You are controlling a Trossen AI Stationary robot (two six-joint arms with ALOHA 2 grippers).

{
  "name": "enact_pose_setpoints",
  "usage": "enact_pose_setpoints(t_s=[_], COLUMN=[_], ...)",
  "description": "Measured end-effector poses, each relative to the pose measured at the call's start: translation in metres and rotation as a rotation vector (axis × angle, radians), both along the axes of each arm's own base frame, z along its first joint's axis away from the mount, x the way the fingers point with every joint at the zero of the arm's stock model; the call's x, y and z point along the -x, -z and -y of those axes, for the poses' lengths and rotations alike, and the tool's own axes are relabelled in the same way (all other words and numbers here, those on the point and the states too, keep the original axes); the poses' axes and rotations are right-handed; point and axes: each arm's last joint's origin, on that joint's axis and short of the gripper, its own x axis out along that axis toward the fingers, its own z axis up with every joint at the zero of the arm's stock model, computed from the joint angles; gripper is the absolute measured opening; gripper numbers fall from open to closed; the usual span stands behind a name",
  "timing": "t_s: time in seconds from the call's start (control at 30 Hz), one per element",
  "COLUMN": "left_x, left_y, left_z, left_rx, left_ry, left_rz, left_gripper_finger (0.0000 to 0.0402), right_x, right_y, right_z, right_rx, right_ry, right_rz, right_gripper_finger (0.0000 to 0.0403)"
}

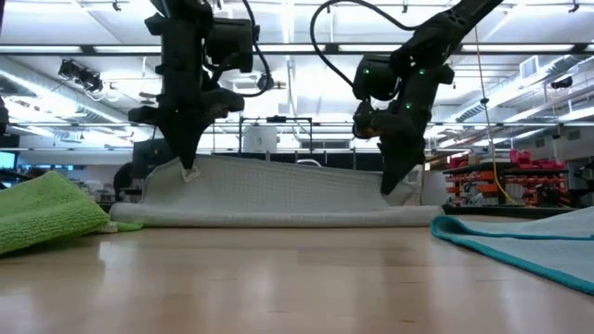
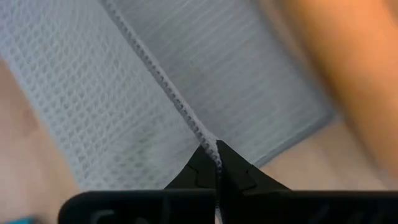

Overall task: Fold microfiber towels
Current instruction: Fold the gray microfiber cloth

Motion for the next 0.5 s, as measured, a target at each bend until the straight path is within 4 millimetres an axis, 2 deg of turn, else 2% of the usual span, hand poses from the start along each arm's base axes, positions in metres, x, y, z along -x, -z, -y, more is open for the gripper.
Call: enact_pose_setpoints(t_s=[0.23,0.5], left_x=[-0.004,-0.005], left_y=[0.011,0.025], left_z=[-0.011,-0.015], left_rx=[0.006,0.007], left_ry=[0.0,-0.001], left_rz=[-0.03,-0.095], left_gripper_finger=[0.0006,0.0032], right_x=[0.003,0.005], right_y=[-0.004,-0.003], right_z=[0.02,0.022], right_rx=[0.051,0.072], right_ry=[0.083,0.093], right_rz=[0.009,-0.01], right_gripper_finger=[0.0,0.0027])
